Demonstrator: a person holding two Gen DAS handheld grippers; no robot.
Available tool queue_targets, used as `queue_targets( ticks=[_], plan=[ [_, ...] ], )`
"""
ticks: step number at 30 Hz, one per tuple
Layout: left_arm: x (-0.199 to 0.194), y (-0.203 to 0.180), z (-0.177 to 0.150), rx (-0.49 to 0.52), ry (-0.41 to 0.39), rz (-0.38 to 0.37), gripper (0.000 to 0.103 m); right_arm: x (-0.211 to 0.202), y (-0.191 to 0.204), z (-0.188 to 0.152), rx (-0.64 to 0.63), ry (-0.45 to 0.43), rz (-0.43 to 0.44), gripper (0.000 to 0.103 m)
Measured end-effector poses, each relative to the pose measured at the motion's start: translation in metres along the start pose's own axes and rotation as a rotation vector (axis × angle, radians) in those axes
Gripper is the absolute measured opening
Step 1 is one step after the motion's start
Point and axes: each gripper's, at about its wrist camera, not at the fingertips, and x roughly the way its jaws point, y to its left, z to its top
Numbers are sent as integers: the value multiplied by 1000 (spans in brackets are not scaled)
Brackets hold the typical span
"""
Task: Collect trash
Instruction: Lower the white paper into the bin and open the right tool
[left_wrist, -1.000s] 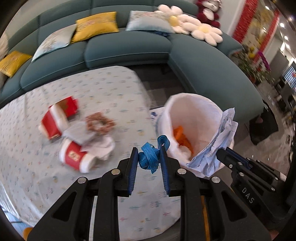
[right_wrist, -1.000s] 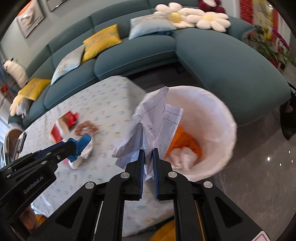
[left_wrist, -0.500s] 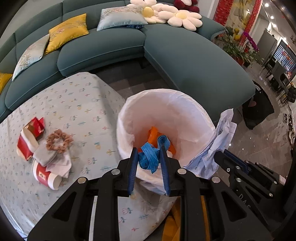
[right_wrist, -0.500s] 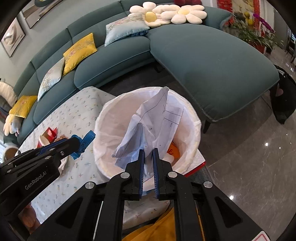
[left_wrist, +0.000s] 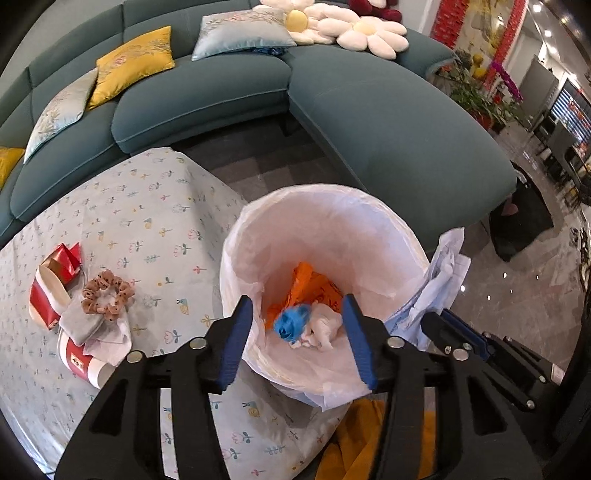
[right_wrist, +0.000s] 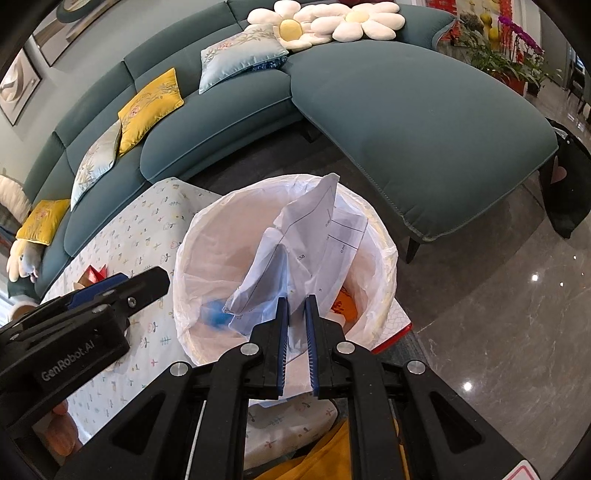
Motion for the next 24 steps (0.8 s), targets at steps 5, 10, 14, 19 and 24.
queue_targets(
  ticks=[5,10,14,19,24],
  plan=[
    [1,5,0,-14,6,8,48,2,4,0,-8,4,3,10],
    [1,11,-1,-24,9,13,48,3,8,2,-15,7,7,10],
    [0,15,-2,-35,9,20,48,4,13,5,-24,4,7,11],
    [1,23,-4,-59,13,30,49,6,21,9,-40,3,8,13],
    [-3,31,-6,-77,0,53,59,3,29,14,-60,-13,6,17]
  ],
)
